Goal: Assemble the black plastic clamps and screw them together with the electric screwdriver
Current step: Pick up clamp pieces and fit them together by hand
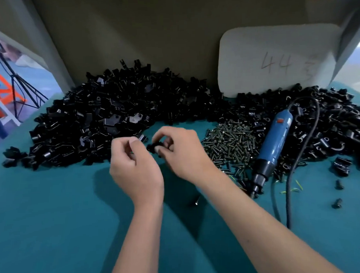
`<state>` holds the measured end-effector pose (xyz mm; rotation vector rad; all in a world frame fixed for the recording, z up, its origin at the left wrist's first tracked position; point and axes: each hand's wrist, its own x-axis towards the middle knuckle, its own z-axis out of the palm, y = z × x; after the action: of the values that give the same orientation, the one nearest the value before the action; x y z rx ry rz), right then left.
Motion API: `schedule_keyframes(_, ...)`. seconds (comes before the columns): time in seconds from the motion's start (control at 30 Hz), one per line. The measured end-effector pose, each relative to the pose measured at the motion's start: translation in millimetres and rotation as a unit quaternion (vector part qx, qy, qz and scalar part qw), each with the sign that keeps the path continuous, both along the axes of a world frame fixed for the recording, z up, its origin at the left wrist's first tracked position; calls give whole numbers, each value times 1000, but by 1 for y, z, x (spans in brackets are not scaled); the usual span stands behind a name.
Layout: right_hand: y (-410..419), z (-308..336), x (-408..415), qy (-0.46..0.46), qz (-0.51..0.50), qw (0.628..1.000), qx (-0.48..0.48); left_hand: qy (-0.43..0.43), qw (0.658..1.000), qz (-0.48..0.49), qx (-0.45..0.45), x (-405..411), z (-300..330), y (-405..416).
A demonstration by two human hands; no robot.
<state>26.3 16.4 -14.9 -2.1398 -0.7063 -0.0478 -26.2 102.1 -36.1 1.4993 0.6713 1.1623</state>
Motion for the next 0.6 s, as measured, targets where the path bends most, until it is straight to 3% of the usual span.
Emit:
schedule_keyframes(0.1,-51,13,4,109,-15,990,89,19,981,-184,57,-1,0,-24)
schedule_keyframes(0.23,-115,30,1,187,-10,967,174,34,913,-395,100,-4,-5,-74)
schedule_keyframes(0.3,-143,38,0,181,-28,973,141,42,902,-410,126,-5,-9,-100)
schedule_keyframes(0.43,-192,51,4,118,-105,987,-25,39,887,-424,178,-10,-18,-127)
schedule_keyframes(0.6,-242,45,14,56,-282,958,8,52,881,-428,196,-13,-20,-130)
